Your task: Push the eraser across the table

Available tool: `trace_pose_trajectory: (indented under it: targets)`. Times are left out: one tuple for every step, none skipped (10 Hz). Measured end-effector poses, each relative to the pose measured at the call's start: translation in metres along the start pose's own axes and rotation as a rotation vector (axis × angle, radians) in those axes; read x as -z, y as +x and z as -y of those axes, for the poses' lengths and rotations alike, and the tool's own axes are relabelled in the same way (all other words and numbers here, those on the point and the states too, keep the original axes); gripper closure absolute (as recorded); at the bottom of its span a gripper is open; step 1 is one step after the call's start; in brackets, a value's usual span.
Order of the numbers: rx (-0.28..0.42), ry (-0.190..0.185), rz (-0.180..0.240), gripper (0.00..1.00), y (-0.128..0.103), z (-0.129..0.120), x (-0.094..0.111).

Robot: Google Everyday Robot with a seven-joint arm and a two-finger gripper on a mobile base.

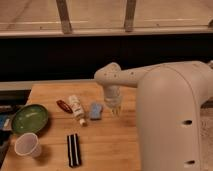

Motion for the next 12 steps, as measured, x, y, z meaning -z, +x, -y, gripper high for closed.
trace_pose_trajectory:
  targets:
    - [0.037,-0.007,-0.025,1.00,0.002,-0.022,-0.006]
    - [0.069,-0.011,-0.045,1.00,0.003,-0.038,-0.010]
    - [0.103,-0.017,-0.060,1.00,0.003,-0.054,-0.013]
    - [0.124,-0.024,-0.066,1.00,0.002,-0.061,-0.015]
    - [0.150,-0.031,-0.069,1.00,0.000,-0.070,-0.016]
    - [0.178,-0.037,-0.070,1.00,-0.001,-0.081,-0.017]
    - [0.217,-0.048,-0.075,1.00,-0.004,-0.096,-0.020]
    - [0.247,-0.067,-0.078,1.00,-0.007,-0.111,-0.024]
    - [0.268,-0.097,-0.080,1.00,-0.008,-0.124,-0.027]
    - [0.271,-0.104,-0.080,1.00,-0.008,-0.126,-0.027]
    - [0.268,-0.104,-0.080,1.00,-0.008,-0.125,-0.027]
    - [0.268,-0.104,-0.080,1.00,-0.008,-0.125,-0.027]
